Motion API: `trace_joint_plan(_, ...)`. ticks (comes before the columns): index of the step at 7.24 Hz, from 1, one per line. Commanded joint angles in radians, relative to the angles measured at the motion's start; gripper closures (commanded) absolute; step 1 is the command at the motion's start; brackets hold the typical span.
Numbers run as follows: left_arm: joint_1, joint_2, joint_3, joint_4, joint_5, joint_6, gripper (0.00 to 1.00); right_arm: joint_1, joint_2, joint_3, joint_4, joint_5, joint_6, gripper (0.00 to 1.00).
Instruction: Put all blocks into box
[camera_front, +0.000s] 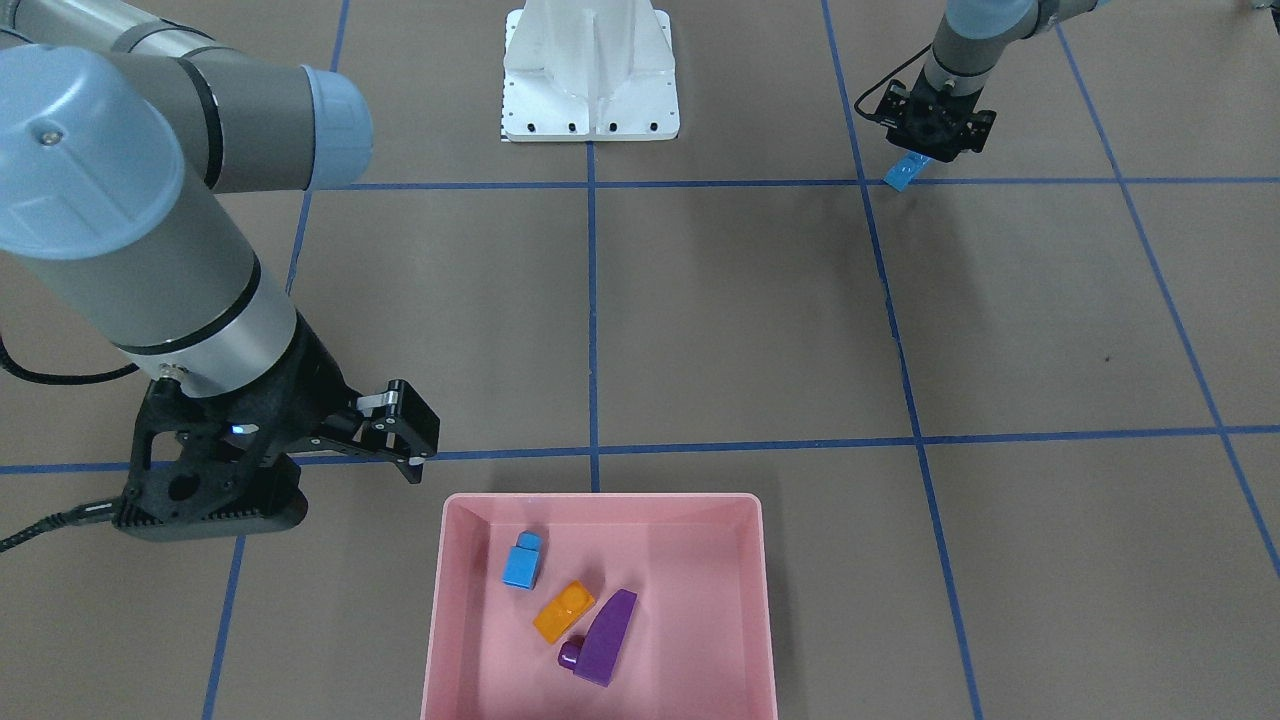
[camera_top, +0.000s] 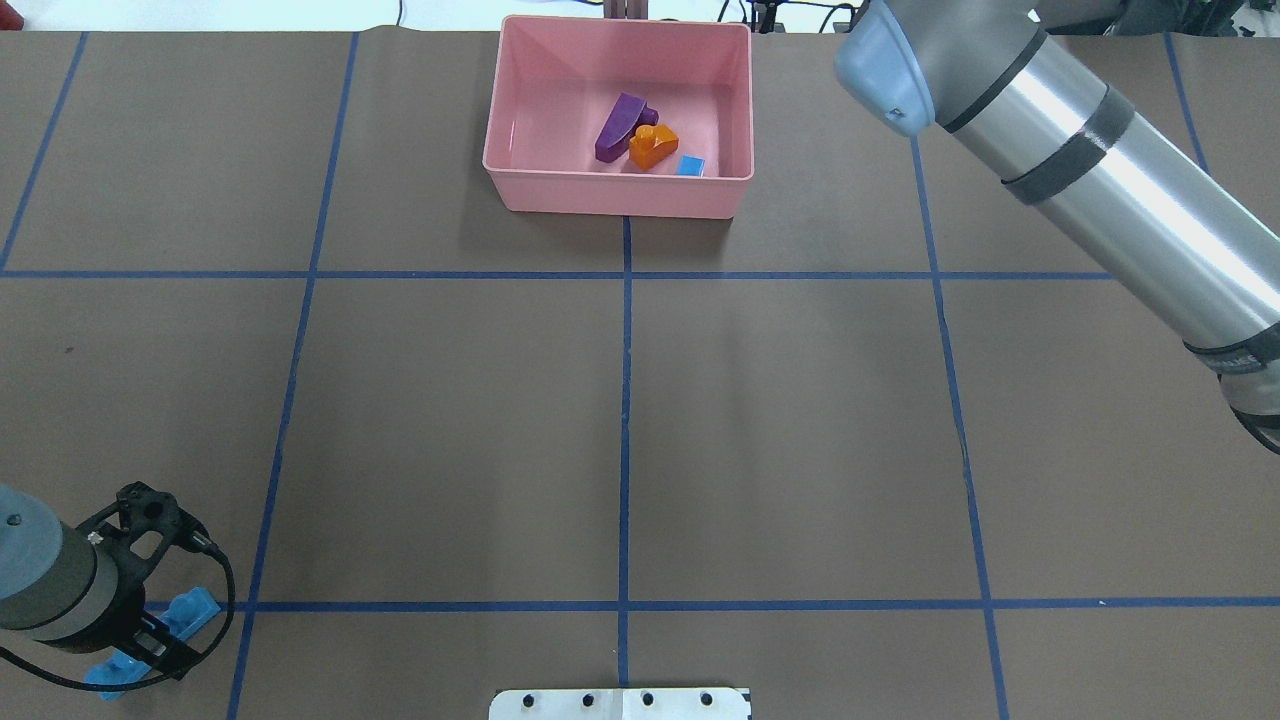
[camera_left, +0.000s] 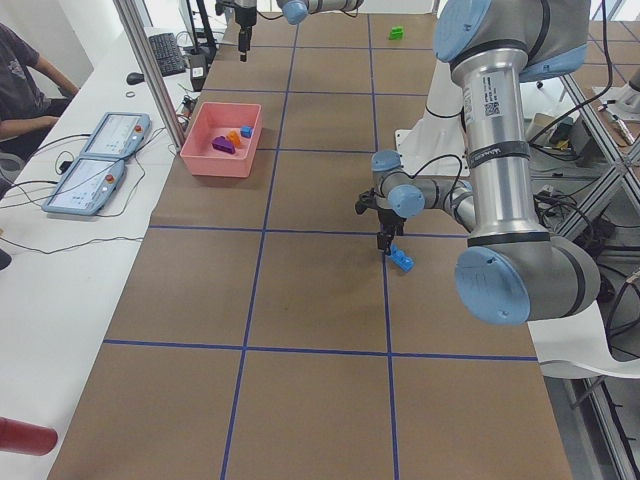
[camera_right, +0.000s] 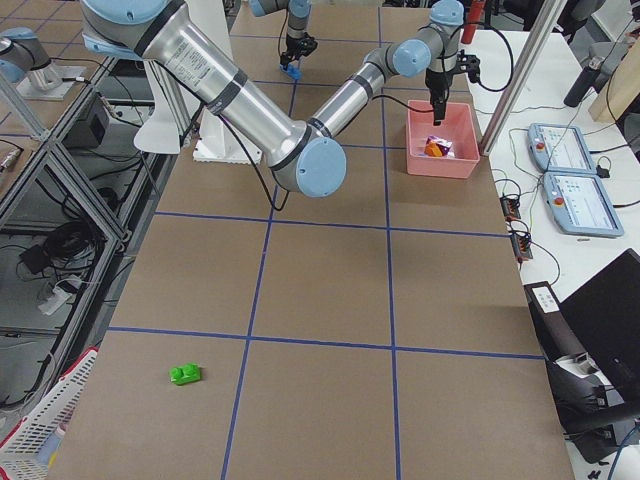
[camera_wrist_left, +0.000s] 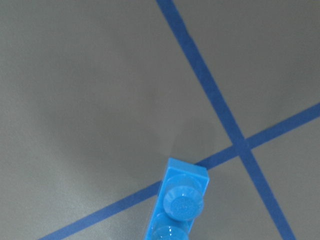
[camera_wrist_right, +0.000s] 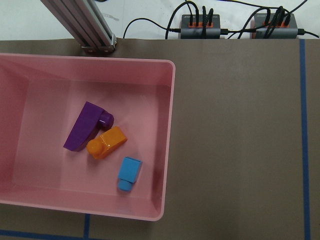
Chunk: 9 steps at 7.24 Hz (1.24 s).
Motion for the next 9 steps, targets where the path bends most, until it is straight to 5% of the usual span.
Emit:
trace_joint_plan(1,0.025,-0.021,0.039,-0.003,-0.001,0.0,0.0,0.022,-0.028,0.074,-0.118,0.001,-0.083,0.0)
trace_joint_plan(3,0.025,-0.019,0.039,-0.003,-0.003,0.0,0.0,0.062,-0.146,0.193,-0.165,0.001,-0.193,0.0)
trace_joint_plan(4,0.025,-0.021,0.039,-0.004,-0.003,0.002,0.11,0.077,-0.165,0.211,-0.187,0.001,-0.23,0.0)
trace_joint_plan(6,0.039,-0.021,0.039,-0.004,-0.003,0.002,0.41,0.123,-0.18,0.222,-0.255,0.001,-0.34,0.0)
trace_joint_plan(9,0.049,-0.009,-0.007,-0.003,-0.003,-0.003,1.0,0.189,-0.244,0.263,-0.287,0.001,-0.462,0.0)
